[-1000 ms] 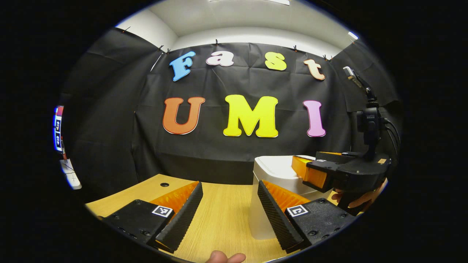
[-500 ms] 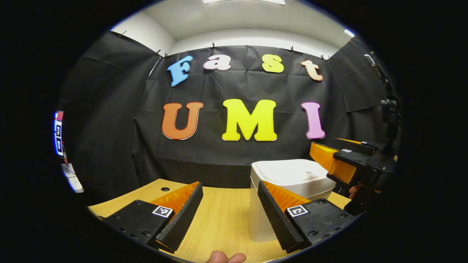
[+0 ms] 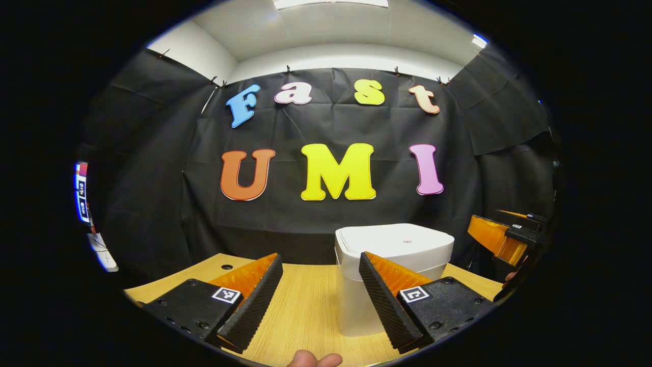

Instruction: Press the lid of the desktop garbage bin to open it, pick up the crumpled paper on the desktop and throw it into the bin, then pick up the pop can on the desktop and drop it into the bin, and finally close the garbage bin lid.

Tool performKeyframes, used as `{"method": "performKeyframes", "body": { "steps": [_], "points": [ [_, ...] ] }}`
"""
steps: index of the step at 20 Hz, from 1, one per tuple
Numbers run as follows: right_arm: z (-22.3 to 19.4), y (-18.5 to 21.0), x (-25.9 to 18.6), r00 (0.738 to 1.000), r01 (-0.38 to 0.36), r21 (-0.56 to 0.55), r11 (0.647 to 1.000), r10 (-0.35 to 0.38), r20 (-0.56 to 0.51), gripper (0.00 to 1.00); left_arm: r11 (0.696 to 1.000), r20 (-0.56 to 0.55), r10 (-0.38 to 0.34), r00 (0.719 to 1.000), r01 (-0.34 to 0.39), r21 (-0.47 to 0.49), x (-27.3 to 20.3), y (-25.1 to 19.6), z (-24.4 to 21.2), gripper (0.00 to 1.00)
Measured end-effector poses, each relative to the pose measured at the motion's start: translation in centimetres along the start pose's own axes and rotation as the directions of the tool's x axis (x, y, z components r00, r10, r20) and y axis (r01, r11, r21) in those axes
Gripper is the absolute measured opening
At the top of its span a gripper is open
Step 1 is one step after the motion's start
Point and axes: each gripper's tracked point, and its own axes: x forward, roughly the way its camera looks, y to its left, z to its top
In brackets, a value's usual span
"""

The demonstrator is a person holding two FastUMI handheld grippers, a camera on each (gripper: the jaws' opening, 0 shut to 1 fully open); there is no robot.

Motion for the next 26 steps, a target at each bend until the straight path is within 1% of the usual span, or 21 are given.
{"method": "performKeyframes", "body": {
  "steps": [3, 5, 7, 8, 11, 15, 16, 17, 18, 23, 26],
  "points": [
    [-1.2, 0.3, -0.7, 0.999, -0.037, -0.015, 0.999, 0.036, -0.034, 0.95, 1.000, 0.005, 0.013, 1.000, -0.013, 0.002, -0.8, -0.4, 0.2, 0.97],
    [-1.5, 0.3, -0.7, 0.998, -0.042, -0.017, 0.999, 0.041, -0.039, 0.92, 1.000, 0.011, 0.026, 1.000, -0.026, 0.017, -0.9, -0.4, 0.4, 0.97],
    [-2.3, 0.2, -0.5, 0.998, -0.037, -0.036, 0.999, 0.035, -0.053, 0.92, 0.999, 0.004, 0.030, 1.000, -0.030, 0.018, -0.9, -0.7, 0.2, 0.97],
    [-2.6, 0.0, -0.5, 0.998, -0.033, -0.039, 0.999, 0.031, -0.060, 0.96, 0.999, 0.001, 0.030, 1.000, -0.030, 0.014, -0.8, -0.8, 0.1, 0.97],
    [-3.0, -0.2, -0.5, 0.997, -0.029, -0.029, 0.999, 0.028, -0.066, 0.95, 1.000, -0.003, 0.026, 1.000, -0.026, 0.014, -0.8, -1.0, 0.2, 0.97],
    [-2.8, -0.6, -0.5, 0.999, -0.010, -0.048, 0.999, 0.008, -0.045, 0.96, 1.000, -0.005, 0.014, 1.000, -0.014, 0.009, -0.4, -1.6, 0.1, 0.97],
    [-3.1, -0.6, -0.4, 0.999, -0.008, -0.053, 0.999, 0.005, -0.048, 0.92, 1.000, -0.005, 0.012, 1.000, -0.012, 0.007, -0.3, -1.6, 0.0, 0.97],
    [-3.3, -0.4, -0.5, 0.999, -0.011, -0.055, 0.998, 0.008, -0.054, 0.95, 1.000, -0.006, 0.011, 1.000, -0.011, 0.004, -0.1, -1.7, 0.0, 0.97],
    [-3.4, -0.3, -0.5, 0.998, -0.015, -0.054, 0.998, 0.012, -0.057, 0.96, 1.000, -0.005, 0.012, 1.000, -0.012, 0.002, -0.1, -1.8, 0.0, 0.97],
    [-2.9, -0.4, -0.3, 0.999, -0.023, -0.052, 0.998, 0.020, -0.048, 0.96, 1.000, -0.012, 0.028, 1.000, -0.028, 0.001, 0.3, -1.5, -0.6, 0.97],
    [-3.3, -0.2, -0.2, 0.997, -0.039, -0.063, 0.997, 0.035, -0.067, 0.95, 1.000, -0.020, 0.026, 0.999, -0.026, 0.000, 0.5, -1.9, -0.8, 0.97]
  ]
}}
